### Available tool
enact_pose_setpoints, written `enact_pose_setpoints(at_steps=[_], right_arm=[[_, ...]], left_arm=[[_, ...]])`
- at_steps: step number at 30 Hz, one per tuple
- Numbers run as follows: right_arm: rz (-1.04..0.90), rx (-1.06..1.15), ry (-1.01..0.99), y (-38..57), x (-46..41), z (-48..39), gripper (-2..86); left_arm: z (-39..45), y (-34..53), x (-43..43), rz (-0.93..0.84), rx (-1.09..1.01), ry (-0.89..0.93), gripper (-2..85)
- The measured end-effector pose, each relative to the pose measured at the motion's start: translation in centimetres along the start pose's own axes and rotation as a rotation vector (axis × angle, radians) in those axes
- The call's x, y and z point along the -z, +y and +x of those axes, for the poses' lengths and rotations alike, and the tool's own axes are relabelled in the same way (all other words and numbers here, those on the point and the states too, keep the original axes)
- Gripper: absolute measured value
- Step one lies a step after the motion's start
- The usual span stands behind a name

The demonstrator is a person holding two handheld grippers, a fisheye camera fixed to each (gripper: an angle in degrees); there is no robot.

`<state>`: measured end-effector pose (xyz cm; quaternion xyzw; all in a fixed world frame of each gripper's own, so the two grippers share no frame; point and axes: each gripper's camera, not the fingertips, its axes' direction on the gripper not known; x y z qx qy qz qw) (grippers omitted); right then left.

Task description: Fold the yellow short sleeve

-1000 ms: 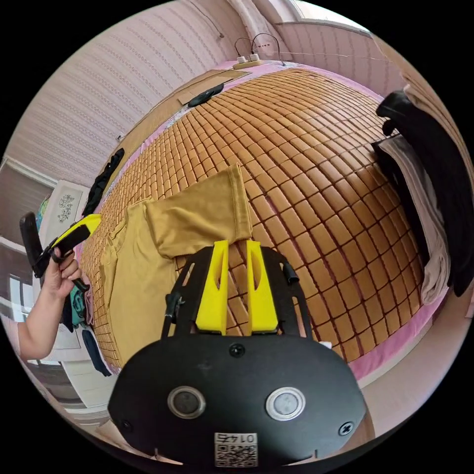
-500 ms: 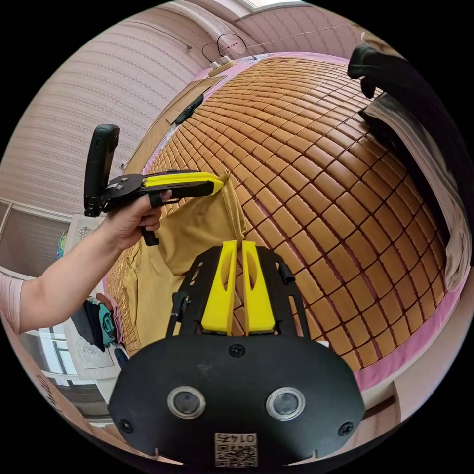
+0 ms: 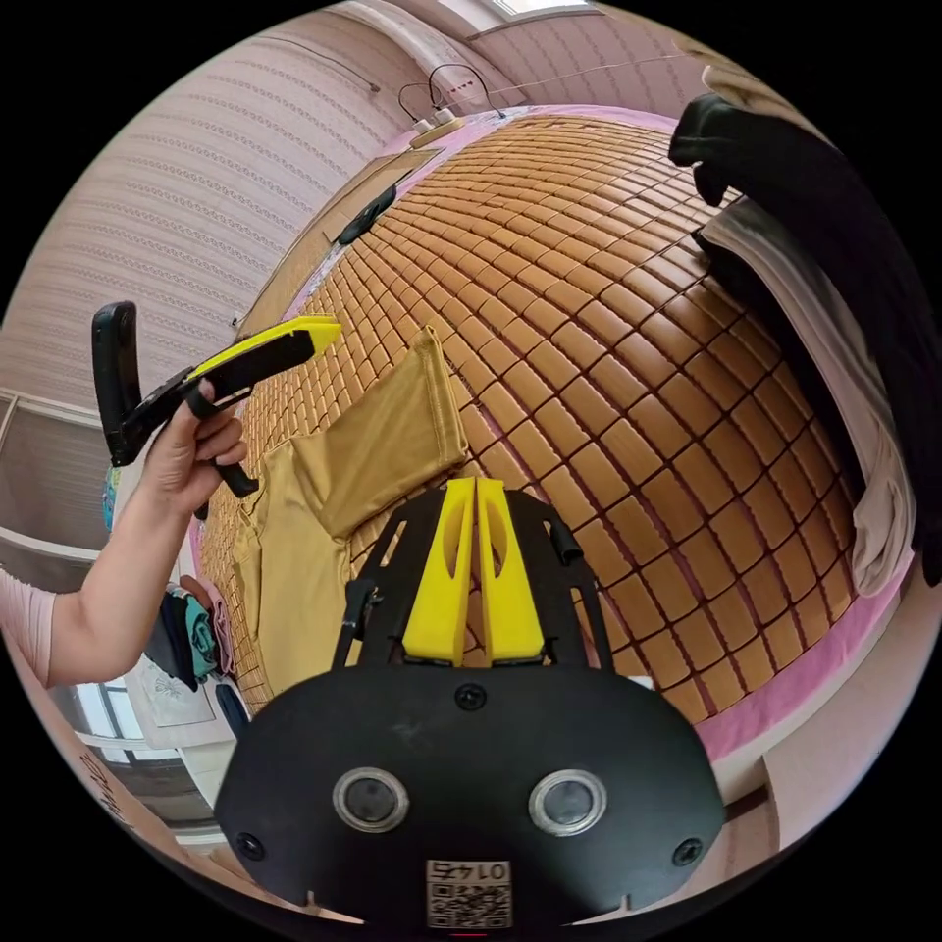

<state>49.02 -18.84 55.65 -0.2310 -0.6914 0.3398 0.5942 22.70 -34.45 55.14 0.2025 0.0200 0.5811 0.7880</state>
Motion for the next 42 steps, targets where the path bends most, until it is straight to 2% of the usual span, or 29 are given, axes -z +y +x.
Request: enact_pose_setpoints(at_steps=[5,8,14,17,21,26,30,32,36,42], right_arm=[[0.023,0.087,0.026,0.2,-1.5,-3.4,0.1],[0.009,0.211,0.012,0.9,-3.3,-7.2,0.5],[-0.172,0.591,-0.119,3.6,-11.4,-19.4,3.2],[-0.266,0.736,-0.186,5.0,-16.5,-25.9,6.1],[-0.322,0.833,-0.202,5.2,-23.0,-33.3,8.0],[-0.334,0.850,-0.026,5.3,-29.6,-37.6,6.4],[-0.361,0.856,0.008,6.3,-32.6,-38.9,1.6],[-0.359,0.876,0.023,6.9,-33.4,-39.1,1.0],[-0.357,0.915,-0.010,7.8,-34.6,-39.5,0.4],[-0.296,1.028,-0.212,9.5,-34.6,-44.0,0.1]], left_arm=[[-1.1,8.4,8.9,0.092,0.179,-0.103,7.7],[-1.8,16.1,12.4,0.065,0.344,-0.205,7.4],[-1.4,29.5,17.4,0.001,0.691,-0.383,6.4],[-1.1,32.5,19.2,0.018,0.772,-0.411,6.4],[-1.3,34.0,21.1,0.051,0.820,-0.454,6.6],[-4.7,34.5,23.4,0.161,0.901,-0.395,7.7],[-7.2,33.4,23.0,0.135,0.891,-0.404,8.4],[-8.7,32.9,22.3,0.057,0.915,-0.344,7.5],[-7.9,32.1,24.8,0.036,0.854,-0.411,2.6],[-3.0,36.0,33.7,0.217,0.967,-0.456,1.0]])
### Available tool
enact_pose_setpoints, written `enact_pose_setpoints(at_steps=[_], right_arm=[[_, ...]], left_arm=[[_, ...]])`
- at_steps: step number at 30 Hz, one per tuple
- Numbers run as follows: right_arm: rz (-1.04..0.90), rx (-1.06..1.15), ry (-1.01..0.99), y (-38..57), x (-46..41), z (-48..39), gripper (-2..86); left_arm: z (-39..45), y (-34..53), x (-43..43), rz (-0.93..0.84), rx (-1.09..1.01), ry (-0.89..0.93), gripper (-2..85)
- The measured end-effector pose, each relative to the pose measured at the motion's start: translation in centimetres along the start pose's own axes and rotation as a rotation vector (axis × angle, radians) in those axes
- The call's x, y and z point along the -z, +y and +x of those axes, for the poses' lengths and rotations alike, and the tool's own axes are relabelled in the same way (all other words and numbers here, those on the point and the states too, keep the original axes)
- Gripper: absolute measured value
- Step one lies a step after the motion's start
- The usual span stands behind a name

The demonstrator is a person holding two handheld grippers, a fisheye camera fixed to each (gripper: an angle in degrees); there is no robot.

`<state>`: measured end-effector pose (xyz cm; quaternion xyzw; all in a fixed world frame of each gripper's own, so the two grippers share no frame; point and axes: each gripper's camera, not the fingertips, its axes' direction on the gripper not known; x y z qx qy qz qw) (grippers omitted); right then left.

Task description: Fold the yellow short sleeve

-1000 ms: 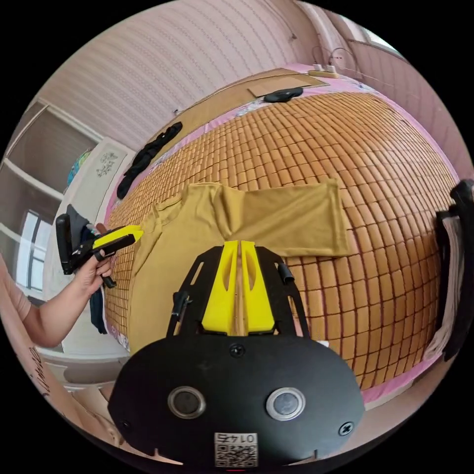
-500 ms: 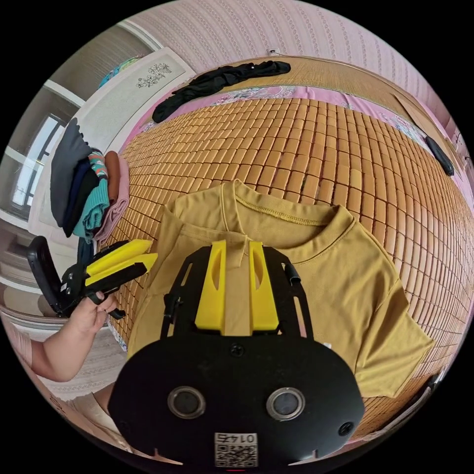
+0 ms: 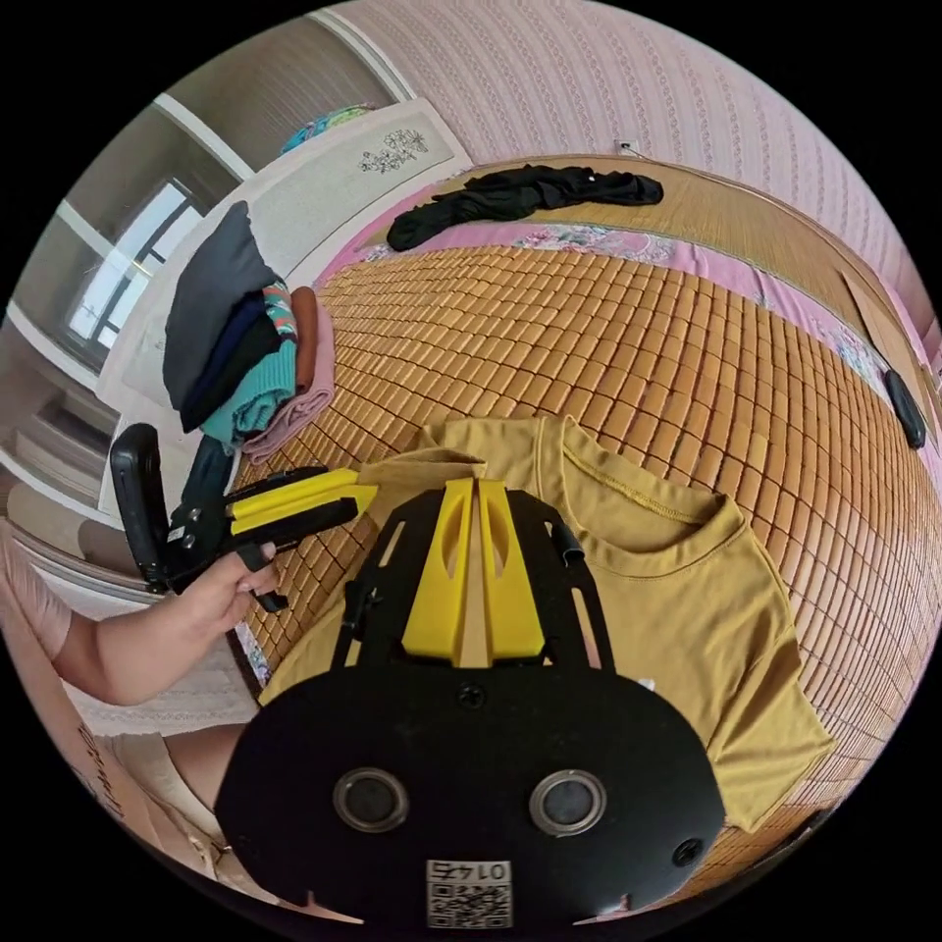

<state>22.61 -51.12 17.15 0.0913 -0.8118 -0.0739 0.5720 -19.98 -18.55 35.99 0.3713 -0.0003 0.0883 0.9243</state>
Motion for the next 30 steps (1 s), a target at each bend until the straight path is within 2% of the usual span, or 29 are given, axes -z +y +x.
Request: enact_pose_setpoints(at_steps=[5,11,18,20,24,30], right_arm=[[0.020,0.113,-0.196,-3.7,-4.7,-5.1,0.1],[-0.086,0.189,-0.335,-6.4,-13.8,-11.3,0.2],[-0.256,0.255,-0.288,-7.7,-22.6,-15.4,1.5],[-0.294,0.251,-0.270,-7.5,-24.0,-15.6,2.6],[-0.238,0.244,-0.254,-7.3,-23.7,-15.3,7.2],[-0.201,0.239,-0.182,-6.7,-22.4,-14.2,5.5]], left_arm=[[-5.0,4.4,7.6,0.081,0.198,-0.082,0.6],[-10.3,7.5,11.4,0.075,0.381,-0.155,0.3],[-15.5,9.2,12.4,0.033,0.505,-0.106,1.1],[-17.2,9.8,11.8,-0.029,0.541,-0.111,2.6],[-19.2,10.3,12.7,-0.024,0.571,-0.035,4.2],[-20.9,11.6,16.2,-0.037,0.647,0.017,4.9]])
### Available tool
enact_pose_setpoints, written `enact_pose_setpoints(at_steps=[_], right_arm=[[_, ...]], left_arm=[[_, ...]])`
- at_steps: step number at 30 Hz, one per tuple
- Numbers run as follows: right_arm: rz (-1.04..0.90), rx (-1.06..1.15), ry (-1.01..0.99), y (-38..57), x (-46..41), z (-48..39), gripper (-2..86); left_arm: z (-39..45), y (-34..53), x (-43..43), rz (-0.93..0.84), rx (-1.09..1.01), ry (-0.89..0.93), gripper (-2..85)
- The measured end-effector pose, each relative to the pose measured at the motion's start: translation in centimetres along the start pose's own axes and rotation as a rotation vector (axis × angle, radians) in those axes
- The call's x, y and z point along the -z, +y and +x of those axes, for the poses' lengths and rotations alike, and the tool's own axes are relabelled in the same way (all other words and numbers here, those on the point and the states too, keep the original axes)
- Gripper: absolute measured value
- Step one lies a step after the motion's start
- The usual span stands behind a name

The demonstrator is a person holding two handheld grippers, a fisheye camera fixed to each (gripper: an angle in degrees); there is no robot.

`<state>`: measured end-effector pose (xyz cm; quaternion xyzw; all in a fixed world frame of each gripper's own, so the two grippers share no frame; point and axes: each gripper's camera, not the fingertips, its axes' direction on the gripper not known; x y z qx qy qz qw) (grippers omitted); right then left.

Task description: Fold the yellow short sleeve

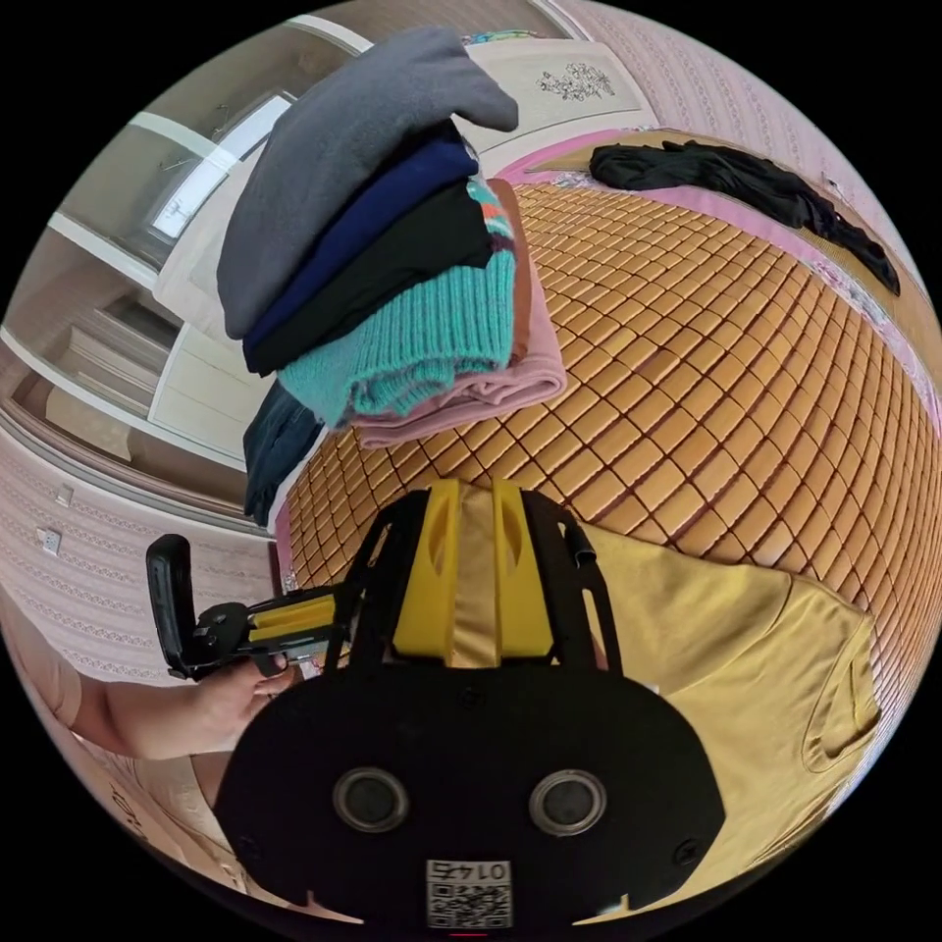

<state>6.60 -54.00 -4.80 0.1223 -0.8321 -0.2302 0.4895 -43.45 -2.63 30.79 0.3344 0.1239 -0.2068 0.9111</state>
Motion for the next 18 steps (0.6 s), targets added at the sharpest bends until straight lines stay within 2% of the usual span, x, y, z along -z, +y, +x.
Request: enact_pose_setpoints(at_steps=[4,8,9,12,14,18], right_arm=[[-0.067,0.056,-0.057,-0.1,-2.2,-1.0,9.0],[-0.118,0.103,0.023,-1.1,-4.6,-2.2,9.9],[-0.168,0.114,0.050,-1.3,-5.7,-2.3,9.5],[-0.149,0.120,0.117,-1.3,-5.8,-2.2,3.5],[-0.165,0.115,0.101,-1.5,-5.6,-1.7,1.4],[-0.119,0.042,-0.001,-1.3,-3.1,0.6,-0.1]], left_arm=[[0.0,-0.3,1.5,0.021,-0.033,-0.039,6.1],[0.3,-1.5,0.6,0.008,-0.033,-0.026,8.1],[0.3,-1.5,0.2,-0.005,-0.038,-0.034,8.1],[0.6,-1.0,0.0,0.010,-0.103,-0.119,4.6],[0.6,-0.4,0.3,0.003,-0.139,-0.088,0.4],[0.8,0.2,1.1,0.022,-0.170,-0.109,-0.8]])
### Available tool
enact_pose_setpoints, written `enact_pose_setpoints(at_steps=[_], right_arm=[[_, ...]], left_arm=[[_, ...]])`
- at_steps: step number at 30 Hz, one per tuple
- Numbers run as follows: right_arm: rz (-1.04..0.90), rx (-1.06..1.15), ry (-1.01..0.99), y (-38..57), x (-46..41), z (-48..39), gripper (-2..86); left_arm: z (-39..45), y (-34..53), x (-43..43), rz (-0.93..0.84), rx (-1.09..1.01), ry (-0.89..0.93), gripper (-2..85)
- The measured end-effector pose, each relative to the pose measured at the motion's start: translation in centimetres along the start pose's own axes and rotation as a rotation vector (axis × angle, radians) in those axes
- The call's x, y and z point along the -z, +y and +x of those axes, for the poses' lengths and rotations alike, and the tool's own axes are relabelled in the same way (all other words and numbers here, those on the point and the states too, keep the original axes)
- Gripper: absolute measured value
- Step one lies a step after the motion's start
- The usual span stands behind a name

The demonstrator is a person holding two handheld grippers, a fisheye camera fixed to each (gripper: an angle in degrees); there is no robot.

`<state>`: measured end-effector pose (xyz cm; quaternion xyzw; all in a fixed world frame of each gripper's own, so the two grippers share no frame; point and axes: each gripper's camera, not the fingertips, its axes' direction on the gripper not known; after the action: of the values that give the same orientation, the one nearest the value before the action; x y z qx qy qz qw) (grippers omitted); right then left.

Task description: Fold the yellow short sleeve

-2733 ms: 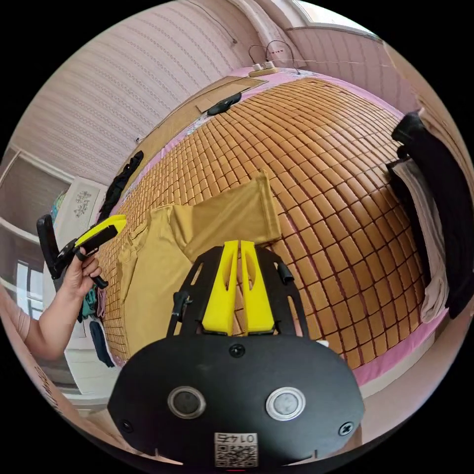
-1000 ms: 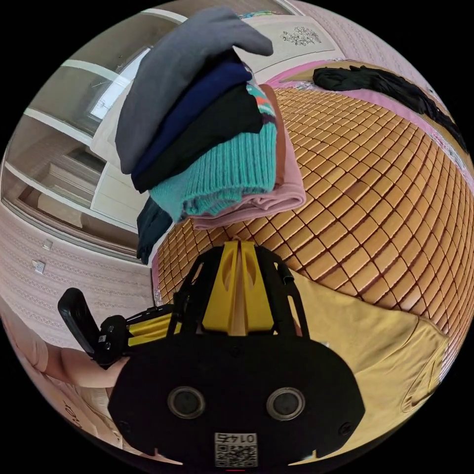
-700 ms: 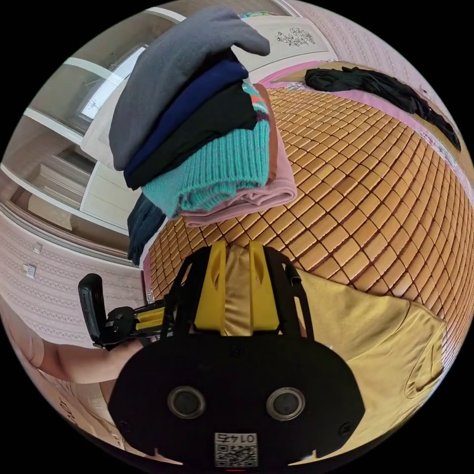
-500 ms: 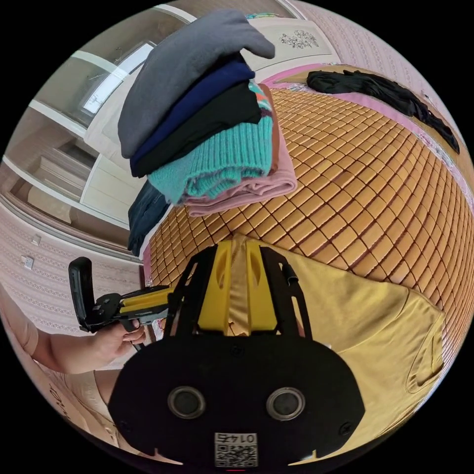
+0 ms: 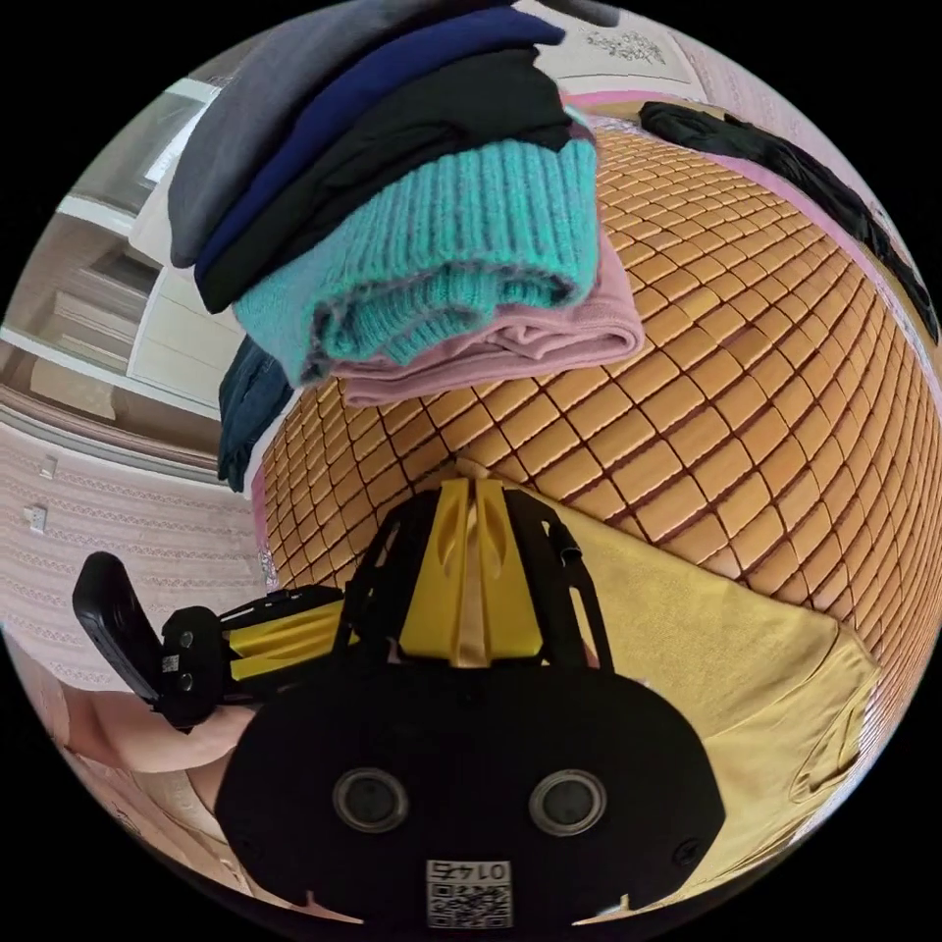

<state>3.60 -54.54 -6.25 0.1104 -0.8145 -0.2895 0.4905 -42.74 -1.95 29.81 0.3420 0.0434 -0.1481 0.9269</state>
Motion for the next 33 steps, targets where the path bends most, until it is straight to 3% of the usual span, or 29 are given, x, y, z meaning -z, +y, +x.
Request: enact_pose_setpoints(at_steps=[4,10,17,26,33], right_arm=[[0.251,-0.100,-0.111,4.6,7.5,3.2,0.1],[0.513,-0.266,-0.183,16.1,18.5,8.3,0.4],[0.500,-0.406,-0.094,25.9,23.9,10.3,0.3],[0.354,-0.748,-0.031,36.9,22.1,13.7,-0.2],[0.333,-0.736,0.017,36.3,24.2,13.3,3.2]], left_arm=[[1.2,0.7,2.8,0.119,-0.078,0.095,-0.9],[7.1,2.4,5.8,0.210,-0.396,0.357,-1.0],[14.8,6.9,3.7,0.069,-0.637,0.518,-0.8],[18.8,13.8,-4.1,-0.267,-0.808,0.490,4.8],[17.3,11.7,-5.5,-0.162,-0.745,0.266,5.4]])
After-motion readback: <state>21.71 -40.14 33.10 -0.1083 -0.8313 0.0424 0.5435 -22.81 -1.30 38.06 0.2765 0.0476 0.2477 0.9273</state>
